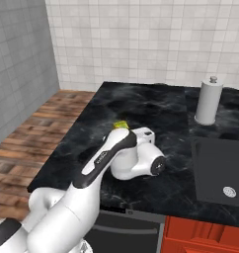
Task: Pick the milk, boxed drink from the counter and place them in the open cabinet.
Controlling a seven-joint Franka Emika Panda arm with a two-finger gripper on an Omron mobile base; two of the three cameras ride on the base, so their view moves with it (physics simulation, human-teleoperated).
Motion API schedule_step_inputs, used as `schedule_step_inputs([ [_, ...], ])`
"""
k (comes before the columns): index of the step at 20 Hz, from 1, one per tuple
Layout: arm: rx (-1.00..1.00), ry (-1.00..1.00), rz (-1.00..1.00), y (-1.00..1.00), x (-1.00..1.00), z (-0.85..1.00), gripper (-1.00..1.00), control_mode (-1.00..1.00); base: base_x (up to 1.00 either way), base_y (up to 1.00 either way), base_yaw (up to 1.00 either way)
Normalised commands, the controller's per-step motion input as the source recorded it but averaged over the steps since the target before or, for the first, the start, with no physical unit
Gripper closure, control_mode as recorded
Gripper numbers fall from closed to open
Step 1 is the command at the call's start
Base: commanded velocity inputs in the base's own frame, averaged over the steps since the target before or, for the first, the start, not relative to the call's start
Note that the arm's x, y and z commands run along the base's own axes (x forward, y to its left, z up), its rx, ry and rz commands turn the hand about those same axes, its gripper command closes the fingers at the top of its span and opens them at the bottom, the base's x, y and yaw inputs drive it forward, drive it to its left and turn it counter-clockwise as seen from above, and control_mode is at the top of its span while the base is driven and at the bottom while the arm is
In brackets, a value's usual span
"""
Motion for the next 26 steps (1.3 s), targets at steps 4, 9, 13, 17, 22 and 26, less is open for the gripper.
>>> schedule_step_inputs([
  [4,-0.01,-0.03,-0.04,0.19,-0.08,1.00,1.00,-1.00,0.00,0.00,0.00],
  [9,-0.08,0.01,-0.09,0.38,0.00,0.71,1.00,-1.00,0.00,0.00,0.00],
  [13,0.00,0.00,0.00,0.00,0.00,0.00,1.00,1.00,-0.05,0.00,0.00],
  [17,0.00,0.00,0.00,0.00,0.00,0.00,1.00,1.00,-0.52,0.00,0.00],
  [22,0.00,0.00,0.00,0.00,0.00,0.00,1.00,1.00,-0.69,-0.06,0.00],
  [26,0.00,0.00,0.00,0.00,0.00,0.00,1.00,1.00,-0.20,-0.05,-0.33],
])
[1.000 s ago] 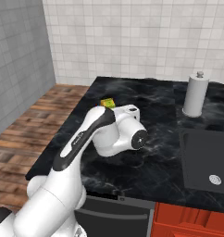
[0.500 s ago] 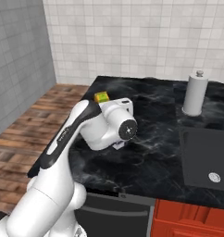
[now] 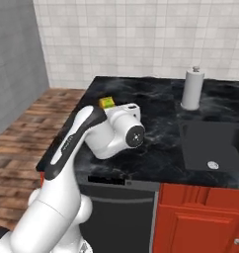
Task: Pick the milk, boxed drink from the counter and place them in the open cabinet.
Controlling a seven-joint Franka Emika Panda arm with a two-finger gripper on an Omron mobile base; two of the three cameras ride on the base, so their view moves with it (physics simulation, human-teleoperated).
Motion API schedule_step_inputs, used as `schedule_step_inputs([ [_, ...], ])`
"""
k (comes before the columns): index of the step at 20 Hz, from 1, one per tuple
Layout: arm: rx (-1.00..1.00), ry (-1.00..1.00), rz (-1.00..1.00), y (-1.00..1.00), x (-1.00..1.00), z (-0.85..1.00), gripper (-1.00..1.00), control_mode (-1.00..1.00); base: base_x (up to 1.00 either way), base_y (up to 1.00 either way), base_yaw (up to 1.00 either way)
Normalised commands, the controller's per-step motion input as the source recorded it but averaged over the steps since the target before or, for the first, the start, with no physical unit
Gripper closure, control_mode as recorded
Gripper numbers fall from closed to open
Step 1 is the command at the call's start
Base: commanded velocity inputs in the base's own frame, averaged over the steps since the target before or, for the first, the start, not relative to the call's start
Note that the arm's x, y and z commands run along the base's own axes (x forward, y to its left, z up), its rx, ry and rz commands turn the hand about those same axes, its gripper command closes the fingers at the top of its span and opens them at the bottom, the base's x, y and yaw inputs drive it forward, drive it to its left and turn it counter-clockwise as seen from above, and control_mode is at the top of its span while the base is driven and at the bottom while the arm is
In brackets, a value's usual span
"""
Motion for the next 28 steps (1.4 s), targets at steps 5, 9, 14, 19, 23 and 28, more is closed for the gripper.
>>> schedule_step_inputs([
  [5,0.00,0.00,0.00,0.00,0.00,0.00,1.00,1.00,-0.02,0.00,-0.57],
  [9,0.00,0.00,0.00,0.00,0.00,0.00,1.00,1.00,0.00,0.00,-0.64],
  [14,0.00,0.00,0.00,0.00,0.00,0.00,1.00,1.00,0.00,0.00,-0.72],
  [19,0.00,0.00,0.00,0.00,0.00,0.00,1.00,1.00,0.00,0.00,-0.78],
  [23,0.00,0.00,0.00,0.00,0.00,0.00,1.00,1.00,0.00,0.00,-0.79],
  [28,0.00,0.00,0.00,0.00,0.00,0.00,1.00,1.00,0.00,0.00,-0.77],
])
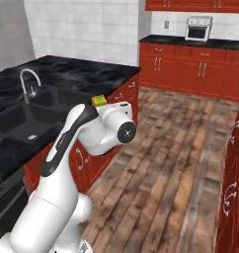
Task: Pick the milk, boxed drink from the counter and place them in the open cabinet.
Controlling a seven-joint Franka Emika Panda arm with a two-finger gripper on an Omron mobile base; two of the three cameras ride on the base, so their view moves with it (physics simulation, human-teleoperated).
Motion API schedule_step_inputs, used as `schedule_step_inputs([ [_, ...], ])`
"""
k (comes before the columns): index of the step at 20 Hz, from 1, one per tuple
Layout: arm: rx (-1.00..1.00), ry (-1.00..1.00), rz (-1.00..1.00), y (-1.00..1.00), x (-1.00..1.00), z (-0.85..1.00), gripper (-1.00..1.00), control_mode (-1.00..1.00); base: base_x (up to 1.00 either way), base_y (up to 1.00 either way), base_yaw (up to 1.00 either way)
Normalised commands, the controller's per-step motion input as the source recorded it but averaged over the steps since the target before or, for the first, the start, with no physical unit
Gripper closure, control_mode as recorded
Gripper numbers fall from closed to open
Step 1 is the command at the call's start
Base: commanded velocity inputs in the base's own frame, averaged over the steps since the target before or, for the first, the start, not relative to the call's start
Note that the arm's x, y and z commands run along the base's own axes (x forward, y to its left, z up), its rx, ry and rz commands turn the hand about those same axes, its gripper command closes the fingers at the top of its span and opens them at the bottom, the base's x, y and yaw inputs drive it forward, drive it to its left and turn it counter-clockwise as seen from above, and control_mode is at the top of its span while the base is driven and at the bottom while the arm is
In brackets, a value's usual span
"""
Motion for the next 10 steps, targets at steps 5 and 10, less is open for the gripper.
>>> schedule_step_inputs([
  [5,0.00,0.00,0.00,0.00,0.00,0.00,1.00,1.00,-0.01,0.16,-0.75],
  [10,0.00,0.00,0.00,0.00,0.00,0.00,1.00,1.00,-0.07,0.52,-0.64],
])
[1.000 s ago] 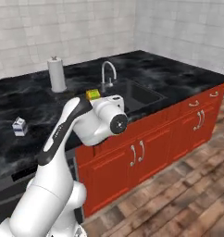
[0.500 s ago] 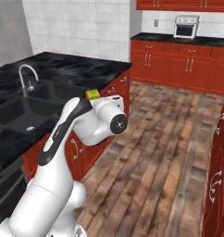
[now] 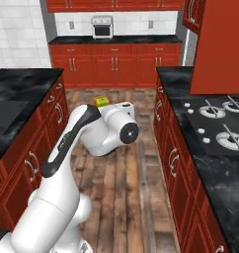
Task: Pick the milk, boxed drink from the counter and place them in the open cabinet.
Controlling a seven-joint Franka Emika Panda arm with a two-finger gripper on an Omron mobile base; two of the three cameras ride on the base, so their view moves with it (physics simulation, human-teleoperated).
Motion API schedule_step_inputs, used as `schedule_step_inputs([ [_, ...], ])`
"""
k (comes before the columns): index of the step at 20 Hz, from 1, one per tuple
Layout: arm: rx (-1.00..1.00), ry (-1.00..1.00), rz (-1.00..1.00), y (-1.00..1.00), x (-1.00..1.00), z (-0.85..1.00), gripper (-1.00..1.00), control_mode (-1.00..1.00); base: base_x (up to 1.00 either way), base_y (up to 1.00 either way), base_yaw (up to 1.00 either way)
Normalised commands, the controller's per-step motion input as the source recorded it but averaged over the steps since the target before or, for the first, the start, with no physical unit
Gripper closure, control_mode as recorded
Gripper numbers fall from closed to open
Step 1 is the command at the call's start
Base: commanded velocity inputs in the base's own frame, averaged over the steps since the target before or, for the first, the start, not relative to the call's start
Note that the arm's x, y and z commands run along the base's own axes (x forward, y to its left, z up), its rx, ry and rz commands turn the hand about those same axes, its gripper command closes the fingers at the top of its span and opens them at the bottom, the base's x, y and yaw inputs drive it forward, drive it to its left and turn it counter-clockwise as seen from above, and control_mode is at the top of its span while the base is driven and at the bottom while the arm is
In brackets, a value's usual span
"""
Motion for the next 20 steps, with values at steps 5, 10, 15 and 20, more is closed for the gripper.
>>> schedule_step_inputs([
  [5,0.00,0.00,0.00,0.00,0.00,0.00,1.00,1.00,0.00,0.38,-0.67],
  [10,0.00,0.00,0.00,0.00,0.00,0.00,1.00,1.00,0.00,0.12,-0.72],
  [15,0.00,0.00,0.00,0.00,0.00,0.00,1.00,1.00,0.00,0.11,-0.73],
  [20,0.00,0.00,0.00,0.00,0.00,0.00,1.00,1.00,0.00,0.13,-0.72],
])
